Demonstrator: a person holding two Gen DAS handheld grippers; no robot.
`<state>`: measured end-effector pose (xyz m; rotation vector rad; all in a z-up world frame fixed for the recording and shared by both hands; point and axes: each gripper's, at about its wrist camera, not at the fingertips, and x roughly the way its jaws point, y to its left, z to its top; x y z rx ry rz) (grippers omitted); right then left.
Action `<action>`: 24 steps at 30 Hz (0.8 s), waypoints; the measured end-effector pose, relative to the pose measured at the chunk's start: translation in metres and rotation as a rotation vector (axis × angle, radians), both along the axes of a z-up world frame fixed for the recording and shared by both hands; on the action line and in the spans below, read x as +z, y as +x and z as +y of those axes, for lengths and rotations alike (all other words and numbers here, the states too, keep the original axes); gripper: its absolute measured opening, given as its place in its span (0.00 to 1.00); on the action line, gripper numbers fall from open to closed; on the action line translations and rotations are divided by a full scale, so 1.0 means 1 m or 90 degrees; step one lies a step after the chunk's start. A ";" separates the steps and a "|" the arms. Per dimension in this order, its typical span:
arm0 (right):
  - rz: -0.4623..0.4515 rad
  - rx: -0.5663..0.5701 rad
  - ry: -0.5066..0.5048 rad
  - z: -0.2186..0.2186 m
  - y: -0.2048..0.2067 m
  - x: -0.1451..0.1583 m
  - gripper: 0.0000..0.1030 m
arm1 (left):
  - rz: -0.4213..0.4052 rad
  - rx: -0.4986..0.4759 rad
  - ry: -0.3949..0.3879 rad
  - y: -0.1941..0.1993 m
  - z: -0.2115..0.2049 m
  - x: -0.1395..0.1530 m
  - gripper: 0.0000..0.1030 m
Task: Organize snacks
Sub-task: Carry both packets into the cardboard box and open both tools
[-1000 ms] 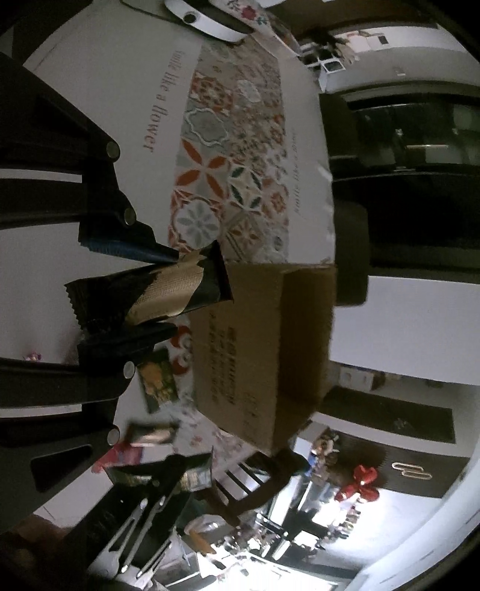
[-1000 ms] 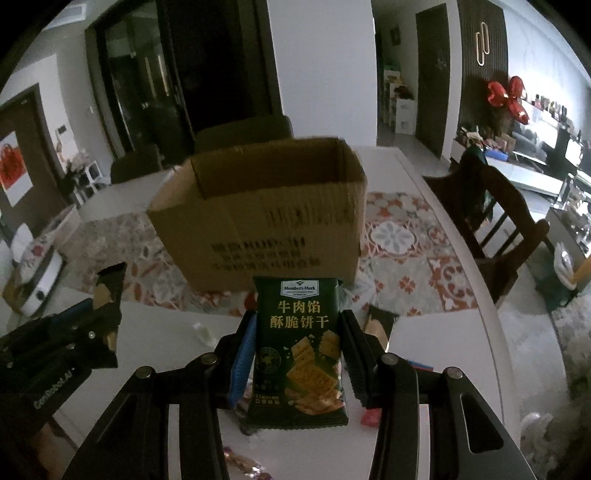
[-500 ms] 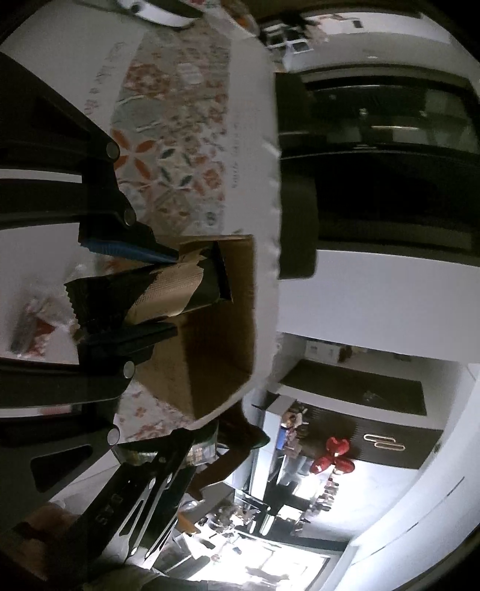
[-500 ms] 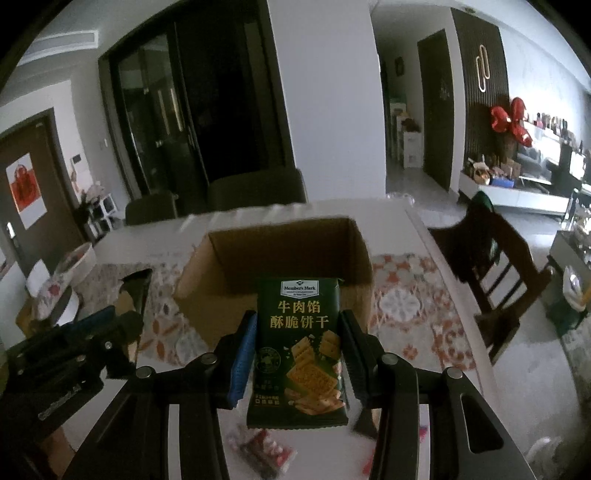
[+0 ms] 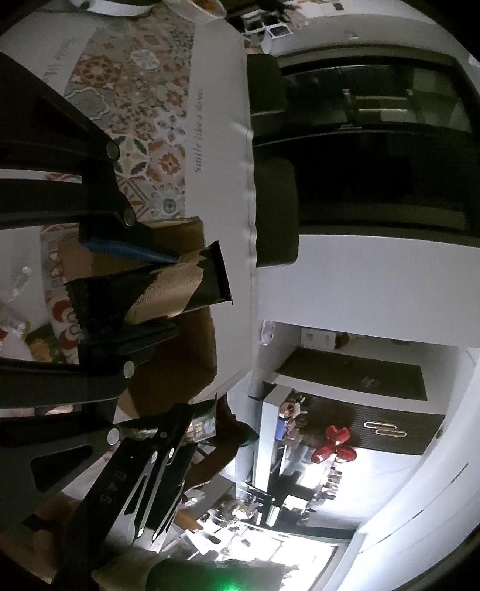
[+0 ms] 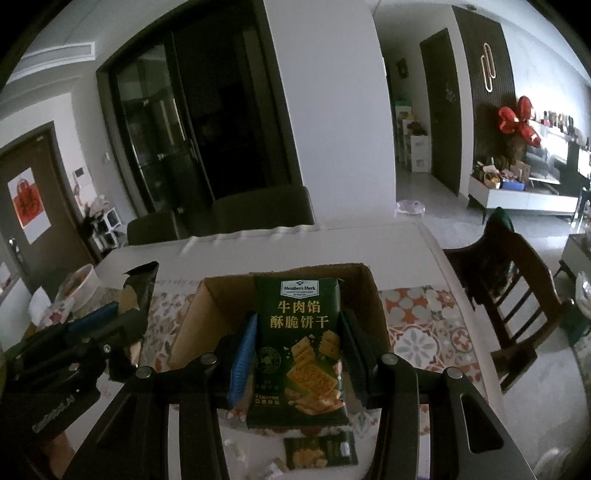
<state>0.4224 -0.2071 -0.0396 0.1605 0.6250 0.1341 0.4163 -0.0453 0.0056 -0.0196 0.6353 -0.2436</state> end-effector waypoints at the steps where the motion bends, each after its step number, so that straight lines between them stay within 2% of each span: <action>1: 0.004 0.000 -0.002 -0.001 0.007 0.000 0.44 | 0.000 -0.002 0.001 0.004 -0.001 0.000 0.32; 7: 0.022 0.003 -0.013 -0.002 0.038 -0.006 0.44 | 0.022 -0.023 0.002 0.034 -0.009 -0.009 0.32; 18: 0.082 0.010 0.013 -0.011 0.078 -0.026 0.44 | 0.091 -0.057 0.005 0.069 -0.018 -0.034 0.33; 19: 0.086 0.008 0.013 -0.012 0.079 -0.027 0.45 | 0.097 -0.055 0.002 0.070 -0.018 -0.035 0.37; 20: 0.091 0.004 0.014 -0.014 0.080 -0.028 0.49 | 0.098 -0.053 -0.001 0.071 -0.017 -0.034 0.47; 21: 0.095 -0.001 0.015 -0.015 0.081 -0.029 0.53 | 0.099 -0.047 -0.004 0.071 -0.016 -0.034 0.53; 22: 0.097 -0.008 0.018 -0.018 0.080 -0.029 0.62 | 0.097 -0.041 -0.004 0.070 -0.015 -0.033 0.60; 24: 0.090 -0.019 0.017 -0.020 0.078 -0.027 0.65 | 0.084 -0.033 0.003 0.066 -0.013 -0.030 0.60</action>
